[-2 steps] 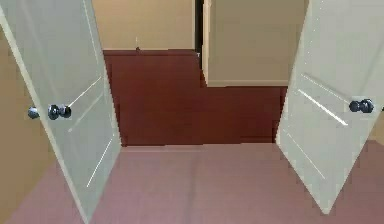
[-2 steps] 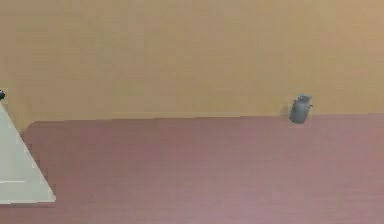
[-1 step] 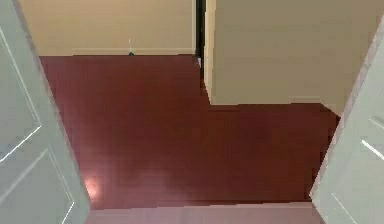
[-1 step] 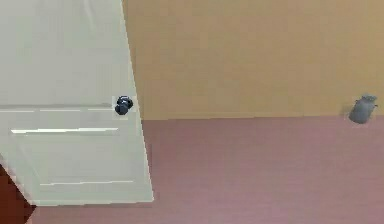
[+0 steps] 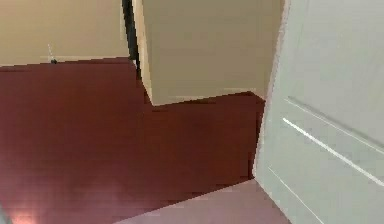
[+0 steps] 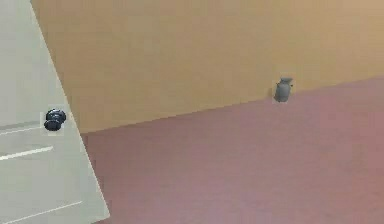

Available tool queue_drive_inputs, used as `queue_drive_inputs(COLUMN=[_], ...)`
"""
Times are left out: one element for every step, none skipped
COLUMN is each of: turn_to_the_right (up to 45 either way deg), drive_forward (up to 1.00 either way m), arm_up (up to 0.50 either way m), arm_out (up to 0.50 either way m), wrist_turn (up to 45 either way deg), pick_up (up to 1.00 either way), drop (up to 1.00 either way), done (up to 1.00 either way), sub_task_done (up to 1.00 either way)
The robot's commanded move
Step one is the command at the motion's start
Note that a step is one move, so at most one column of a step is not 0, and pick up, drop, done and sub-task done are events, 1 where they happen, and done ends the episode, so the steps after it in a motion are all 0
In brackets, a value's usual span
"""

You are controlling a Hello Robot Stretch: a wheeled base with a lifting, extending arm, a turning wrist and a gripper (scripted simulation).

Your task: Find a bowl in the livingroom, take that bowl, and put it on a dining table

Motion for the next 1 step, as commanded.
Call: queue_drive_inputs(turn_to_the_right=[0.0], drive_forward=[0.55], arm_up=[0.0], arm_out=[0.0], wrist_turn=[0.0], pick_up=[0.0], drop=[0.0], done=[0.0], sub_task_done=[0.0])
